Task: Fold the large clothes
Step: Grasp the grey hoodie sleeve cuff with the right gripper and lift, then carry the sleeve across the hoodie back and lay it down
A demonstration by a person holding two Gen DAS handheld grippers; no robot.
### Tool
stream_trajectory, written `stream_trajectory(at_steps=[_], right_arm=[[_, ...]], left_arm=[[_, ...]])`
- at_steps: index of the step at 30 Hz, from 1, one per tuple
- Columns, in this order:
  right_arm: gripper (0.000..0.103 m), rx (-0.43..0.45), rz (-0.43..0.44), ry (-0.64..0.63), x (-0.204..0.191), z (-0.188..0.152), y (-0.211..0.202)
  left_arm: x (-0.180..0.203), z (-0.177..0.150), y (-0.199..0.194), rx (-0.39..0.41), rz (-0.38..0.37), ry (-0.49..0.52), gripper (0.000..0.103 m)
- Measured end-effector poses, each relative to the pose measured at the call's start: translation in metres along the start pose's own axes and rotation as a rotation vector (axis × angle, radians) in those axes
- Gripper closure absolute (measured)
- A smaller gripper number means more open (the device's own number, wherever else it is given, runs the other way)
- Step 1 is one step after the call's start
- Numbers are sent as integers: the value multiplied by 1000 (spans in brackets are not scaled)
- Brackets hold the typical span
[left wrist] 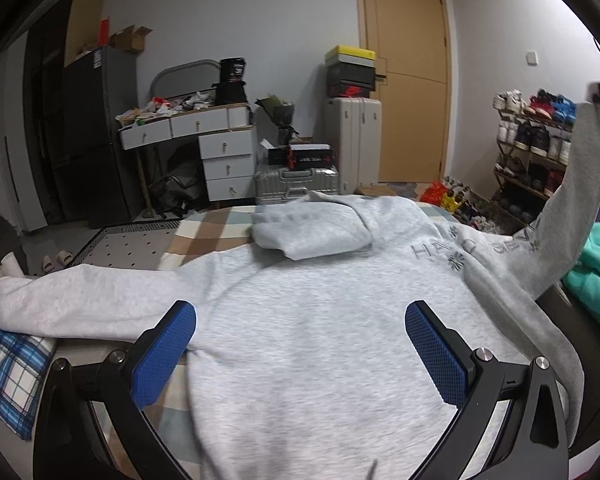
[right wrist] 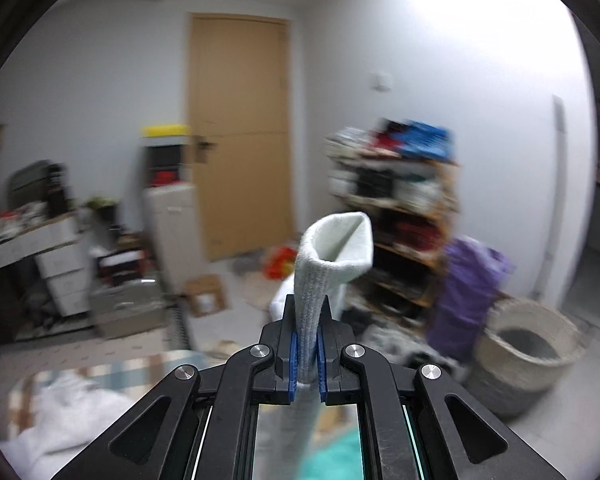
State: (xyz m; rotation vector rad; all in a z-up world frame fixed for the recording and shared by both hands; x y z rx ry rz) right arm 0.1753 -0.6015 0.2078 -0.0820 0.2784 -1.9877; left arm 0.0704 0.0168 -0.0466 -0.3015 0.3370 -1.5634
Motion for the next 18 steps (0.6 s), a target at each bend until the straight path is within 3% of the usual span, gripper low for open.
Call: stream_trajectory(at_steps=[5,9,13,18], right_arm=[[96,-12,261,0,-126,-11,-18],[96,-80,507,23,-228,-51,-36],[96,-272,724,97,-321,-141,-39],[96,-582,810,167,-393,-281,-25]], left_arm=[[-36,5,-6,24,53,-59,1],[-82,13,-13,62,138,-138,1],[-126,14,-19,90,217,-227,1],[-169,8,-24,109,322,-344,1]])
Point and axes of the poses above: each gripper's, at about its wrist camera, not at the fingertips, and y roughly the way its jaws point, x to its right, z to its top, the point moved 8 cm from there along y, roughly the way its jaws point, and after that the axes turned 6 degrees about x, right-handed, at the moved point
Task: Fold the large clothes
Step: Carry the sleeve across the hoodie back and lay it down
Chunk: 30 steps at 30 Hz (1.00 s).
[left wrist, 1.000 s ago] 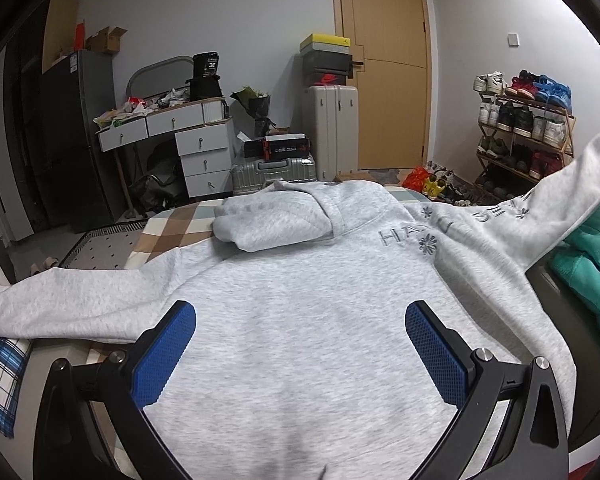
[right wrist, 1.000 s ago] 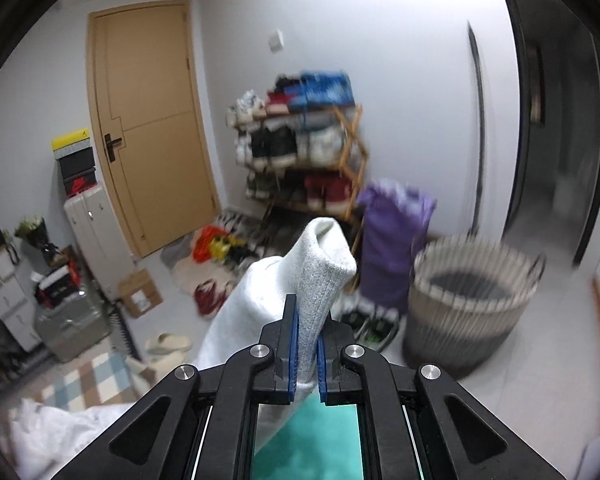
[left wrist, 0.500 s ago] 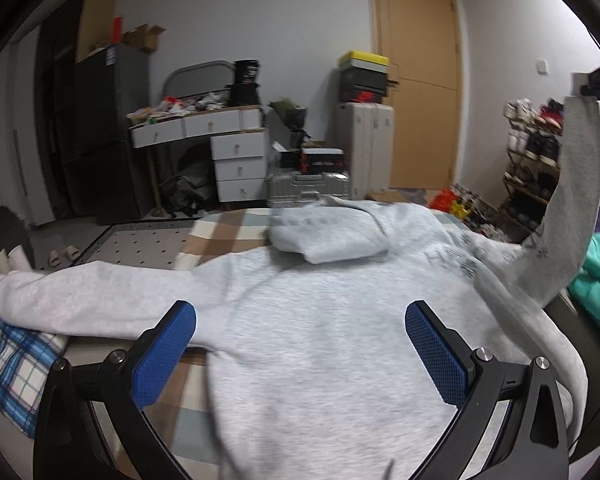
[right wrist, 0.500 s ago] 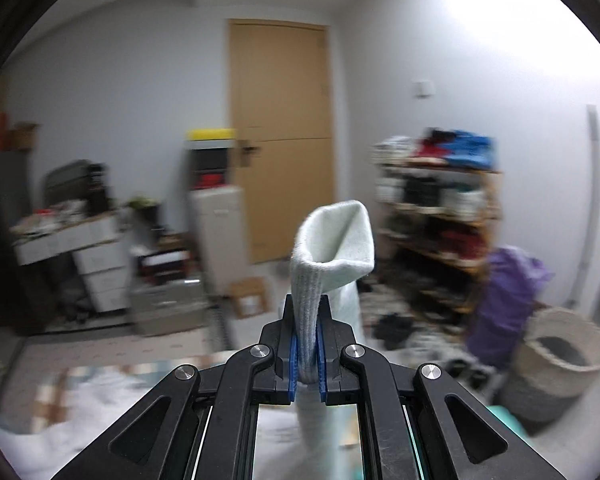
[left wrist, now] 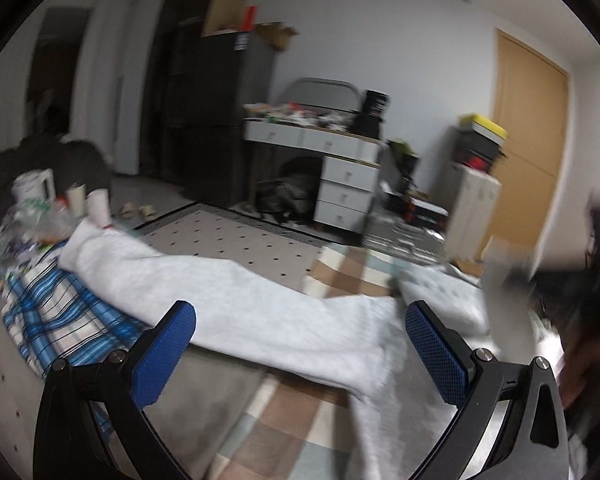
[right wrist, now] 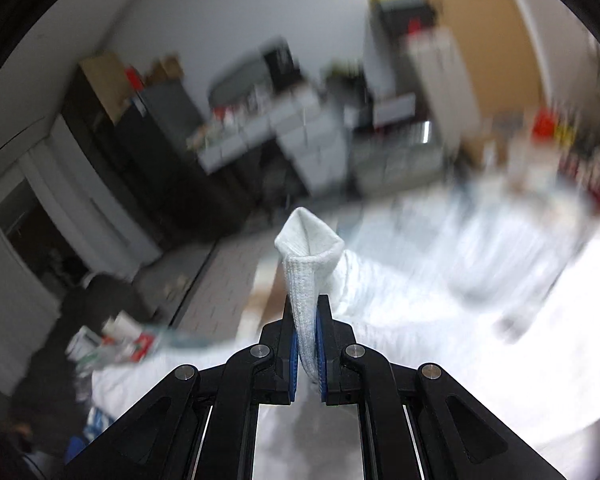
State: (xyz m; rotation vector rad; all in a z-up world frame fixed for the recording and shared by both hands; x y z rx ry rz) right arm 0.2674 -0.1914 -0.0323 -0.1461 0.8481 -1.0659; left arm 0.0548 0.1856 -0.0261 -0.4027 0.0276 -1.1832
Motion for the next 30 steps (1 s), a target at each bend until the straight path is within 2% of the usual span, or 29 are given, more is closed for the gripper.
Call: stream_trajectory(at_steps=[2,5,7,8,9,10,11,13,15,16,18,20,22,23,24,25,27,28,30], right_arm=[[96,-92,-13,31,10,-45,44],[93,-164,-30,21,21,-81,73],[85,-223,-31,6,24,-99,81],[73,-258,-4,7,22,-109,80],[57,-273,25,4,19,-113,77],[48,-286,70,-13,14,-115,70],[33,-297,115,-36,10,-117,58],[30,-317,188,-79,-5,-122,37],[30,-305,211,-113,2,-113,7],[29,-263,170,-130,16,-101,-11],[19,-179,55,-155,45,-73,-36],[19,-92,-120,-178,92,-42,-54],[19,-58,-356,-242,151,-21,-72],[23,-65,-440,-279,169,-17,-74],[35,-113,-537,-328,196,-20,-75],[43,-162,-582,-349,212,-26,-73],[68,-285,-653,-329,250,-45,-68],[72,-343,-670,-286,270,-59,-65],[75,-298,-652,-259,280,-63,-67]], left_arm=[[-4,-3,3,-11,9,-28,1],[-2,-7,9,-23,10,-38,1],[0,-9,11,-26,-3,-31,1],[2,-9,11,-26,-11,-28,1],[3,-8,12,-24,-19,-28,1],[6,-8,12,-19,-27,-26,1],[7,-6,11,-12,-32,-21,1],[3,-4,9,0,-36,-14,1],[1,-5,10,-6,-43,-14,1],[1,-5,10,-9,-45,-15,1],[2,-7,13,-23,-47,-15,1],[7,-10,15,-35,-49,-6,1],[14,-13,15,-40,-51,18,1],[19,-16,16,-41,-51,38,1],[25,-18,16,-43,-53,58,1],[30,-21,16,-47,-58,75,1],[44,-27,18,-61,-71,111,1],[48,-29,19,-66,-75,123,1],[59,-34,21,-75,-82,154,1]])
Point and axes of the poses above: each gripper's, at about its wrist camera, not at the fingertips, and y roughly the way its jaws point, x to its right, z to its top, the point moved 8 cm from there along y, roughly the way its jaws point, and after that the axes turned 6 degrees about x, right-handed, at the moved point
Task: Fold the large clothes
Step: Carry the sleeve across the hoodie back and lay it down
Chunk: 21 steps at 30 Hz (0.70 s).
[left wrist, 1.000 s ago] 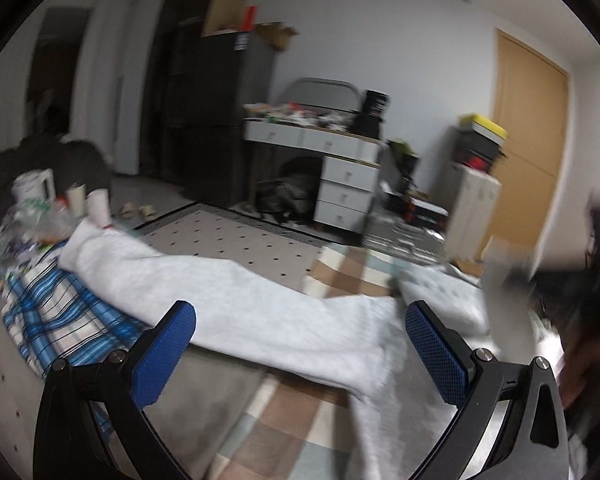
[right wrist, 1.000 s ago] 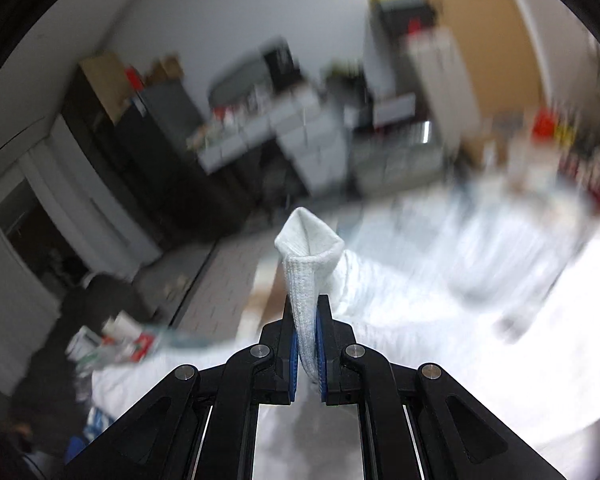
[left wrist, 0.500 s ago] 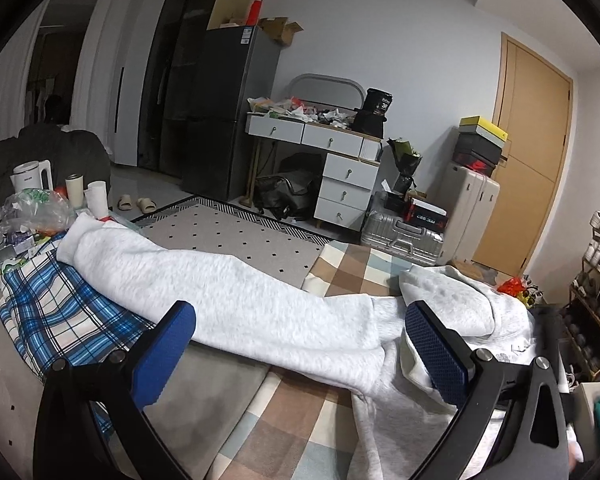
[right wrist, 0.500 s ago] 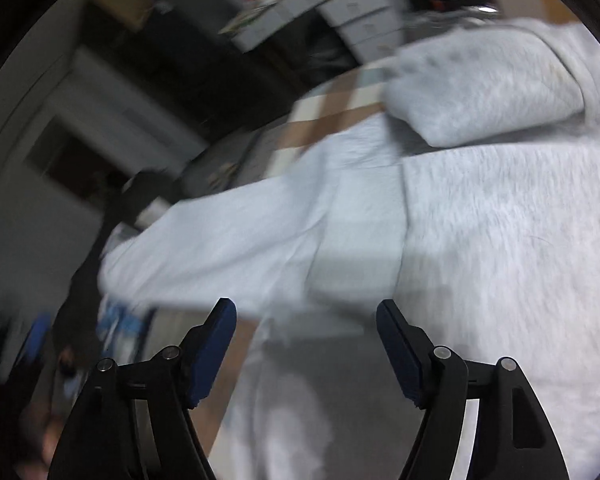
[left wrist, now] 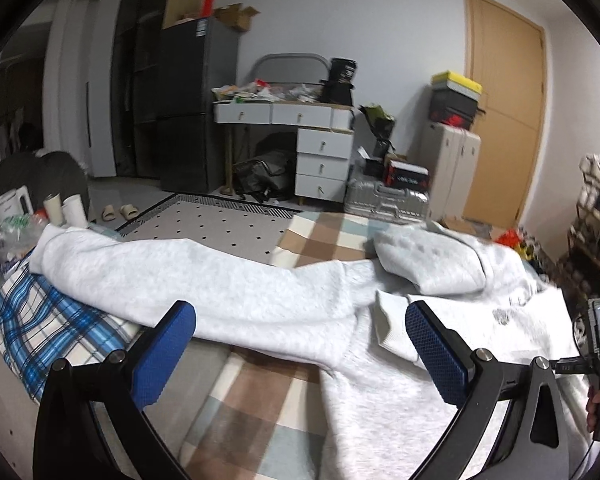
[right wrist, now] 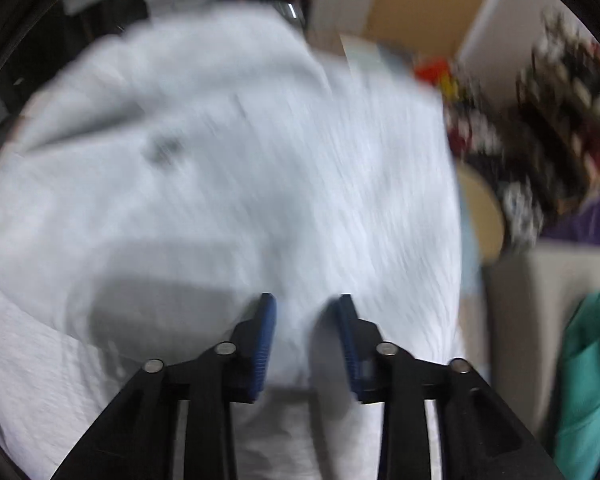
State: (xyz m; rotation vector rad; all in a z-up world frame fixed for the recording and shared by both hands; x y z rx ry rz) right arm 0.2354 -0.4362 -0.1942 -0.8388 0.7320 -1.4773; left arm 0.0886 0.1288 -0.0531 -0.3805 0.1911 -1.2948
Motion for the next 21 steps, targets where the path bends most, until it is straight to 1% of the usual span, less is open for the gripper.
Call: stream_trajectory(at_steps=[1,2,3,4,5,6,7,8,9,10,11,12,13,14,16,17,19,20,21], right_arm=[[75,-21,2,-2,1,-3,2],[75,-16,5,-9,-1,-3,-1],[73,-28,19,-15,0,-2,-4],[74,-19,47,-26,-3,-1,-9],[74,10,58,-29,-3,4,-16],[76,60,64,-29,-4,9,-24],[73,99,51,-23,-3,12,-28],[68,85,42,-10,-4,12,-20],[61,40,57,8,-9,10,-9],[60,-18,80,22,-11,3,4],[61,25,64,12,-13,4,3],[56,24,60,-10,-21,7,-1],[56,-14,87,-49,-32,1,-1],[58,3,103,-57,-40,-1,-9],[58,75,143,-51,-52,-3,-32],[57,126,191,-49,-64,-7,-53],[49,197,247,-28,-82,-13,-85],[36,264,280,-6,-91,-20,-108],[26,314,299,9,-97,-17,-124]], left_arm=[[3,-2,0,-3,0,10,1],[5,-3,0,-6,0,20,1],[8,-5,1,-10,-2,33,1],[10,-5,0,-11,-2,41,1],[12,-6,0,-12,0,49,1],[12,-7,1,-12,3,61,1],[13,-7,1,-13,6,69,1],[13,-8,2,-16,9,75,1],[12,-9,4,-23,12,76,1],[14,-10,4,-30,15,74,1],[13,-11,6,-40,15,67,1],[10,-12,8,-54,12,49,1],[10,-13,10,-64,6,36,1],[9,-14,12,-76,0,26,1],[7,-16,17,-98,1,22,1],[4,-16,18,-103,7,22,1],[0,-16,16,-105,-6,6,1],[-3,-16,13,-104,-28,-16,1],[-4,-15,11,-102,-57,-37,1]])
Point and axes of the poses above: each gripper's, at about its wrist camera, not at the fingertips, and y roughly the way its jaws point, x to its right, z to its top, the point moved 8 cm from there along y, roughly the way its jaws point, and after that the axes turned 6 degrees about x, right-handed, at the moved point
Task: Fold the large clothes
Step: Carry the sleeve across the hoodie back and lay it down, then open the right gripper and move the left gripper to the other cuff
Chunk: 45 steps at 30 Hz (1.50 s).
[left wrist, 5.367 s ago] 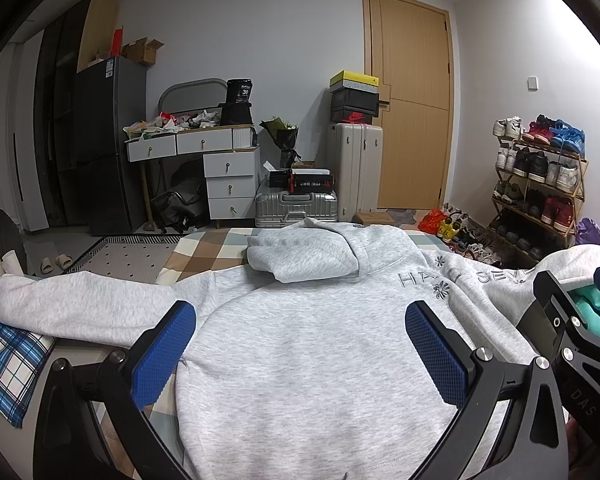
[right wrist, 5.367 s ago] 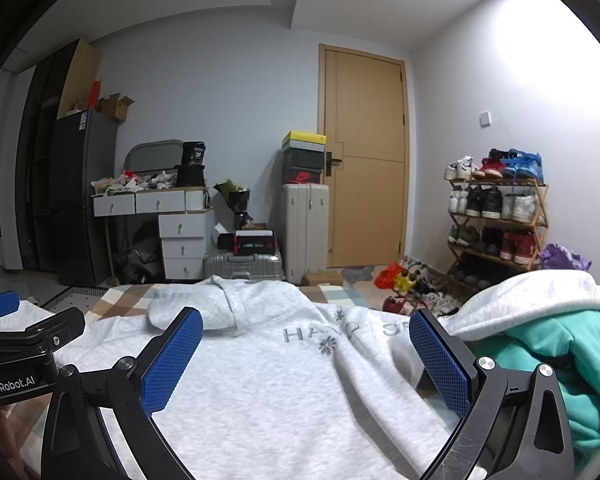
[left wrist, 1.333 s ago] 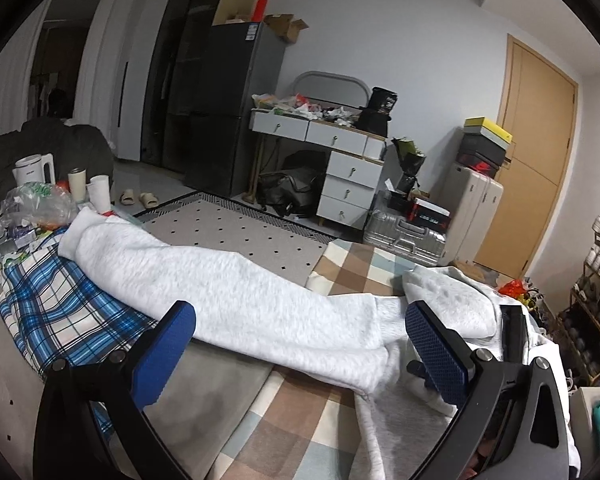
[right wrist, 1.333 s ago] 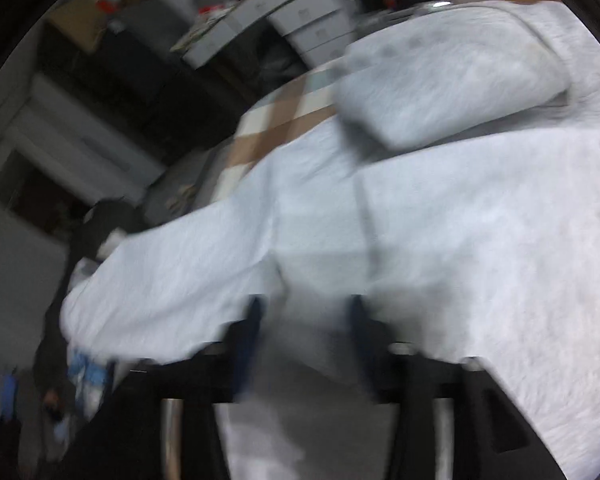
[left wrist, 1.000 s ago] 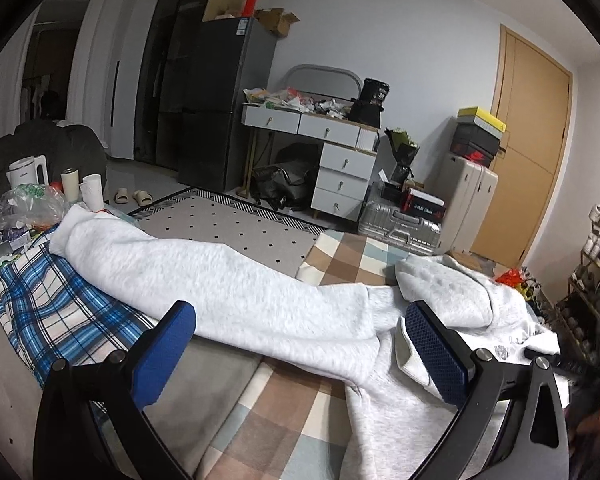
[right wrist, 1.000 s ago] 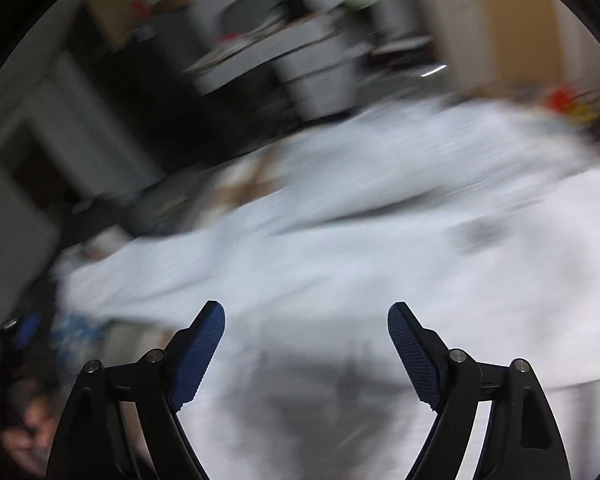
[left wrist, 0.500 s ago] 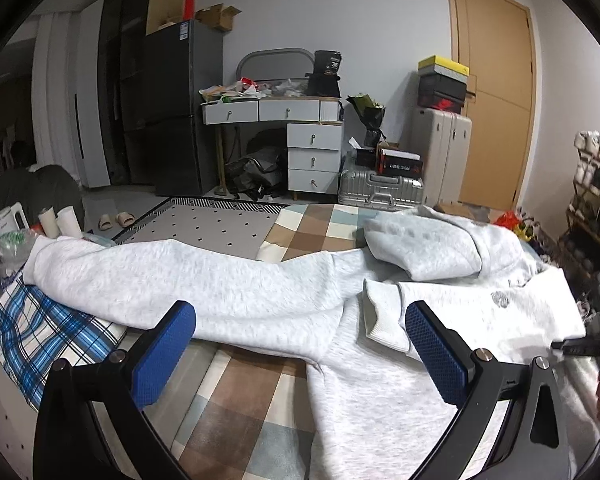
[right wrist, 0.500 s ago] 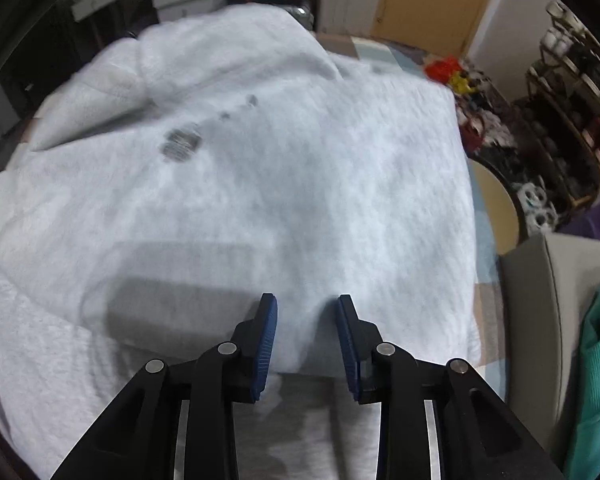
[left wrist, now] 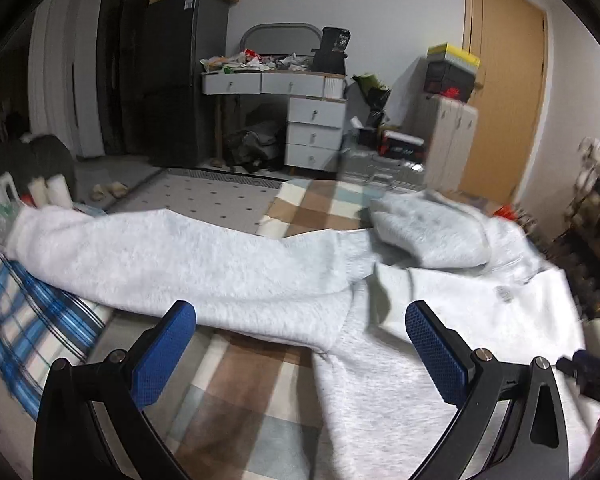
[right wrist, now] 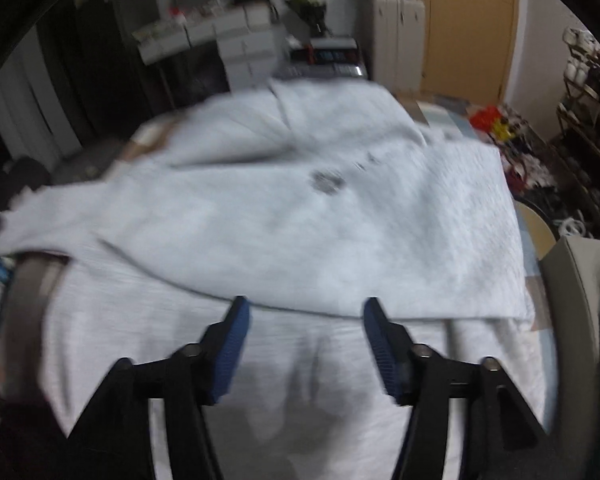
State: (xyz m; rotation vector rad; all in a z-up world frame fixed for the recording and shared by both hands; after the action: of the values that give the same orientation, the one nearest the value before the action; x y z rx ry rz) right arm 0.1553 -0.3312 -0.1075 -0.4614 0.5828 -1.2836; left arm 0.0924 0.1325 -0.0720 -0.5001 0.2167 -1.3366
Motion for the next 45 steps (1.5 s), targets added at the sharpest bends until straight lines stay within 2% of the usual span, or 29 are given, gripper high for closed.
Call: stream_trajectory(at_steps=[1,3,6,8,11,13,16,18,21,24,29,32,35,37,41,43,44,45], right_arm=[[23,65,26,7,-12,-2,-19],[15,157,71,8,-39,-4,-47],[0,313,139,13,-67,-6,-80],[0,371,178,-27,-78,-19,-97],[0,354,146,-135,-91,-24,-96],[0,366,144,-129,-91,-24,-98],[0,364,200,-83,-90,-22,-97],[0,374,220,-66,-95,-24,-109],[0,399,228,-85,-97,-24,-115],[0,407,227,-96,-99,-24,-118],[0,389,231,-71,-98,-23,-116],[0,380,218,-62,-95,-23,-113],[0,369,202,-52,-90,-23,-110],[0,358,197,-37,-87,-24,-107],[0,344,183,-6,-80,-23,-102],[0,338,169,7,-76,-22,-99],[0,333,165,12,-75,-22,-98],[0,326,161,18,-73,-22,-96]], left_arm=[[-3,0,-3,2,-25,-23,1],[-14,0,-7,4,1,-56,1],[-27,6,-9,-33,-12,-87,1],[-42,16,-16,-34,-25,-113,1],[-83,30,-25,-68,-20,-183,1],[-117,40,-29,-83,0,-257,1],[-173,55,-37,-79,53,-362,1],[-204,62,-40,-75,64,-377,1],[-237,52,-37,-125,98,-406,1],[-258,34,-30,-175,81,-512,1],[-276,16,-11,-196,68,-579,1],[-280,11,2,-207,-20,-672,1],[-286,8,19,-211,-62,-746,2],[-293,7,29,-222,-76,-783,9],[-296,7,35,-208,-125,-875,12],[-294,14,38,-209,-105,-846,31],[-292,16,39,-215,-76,-812,37],[-294,18,41,-225,-51,-779,54]])
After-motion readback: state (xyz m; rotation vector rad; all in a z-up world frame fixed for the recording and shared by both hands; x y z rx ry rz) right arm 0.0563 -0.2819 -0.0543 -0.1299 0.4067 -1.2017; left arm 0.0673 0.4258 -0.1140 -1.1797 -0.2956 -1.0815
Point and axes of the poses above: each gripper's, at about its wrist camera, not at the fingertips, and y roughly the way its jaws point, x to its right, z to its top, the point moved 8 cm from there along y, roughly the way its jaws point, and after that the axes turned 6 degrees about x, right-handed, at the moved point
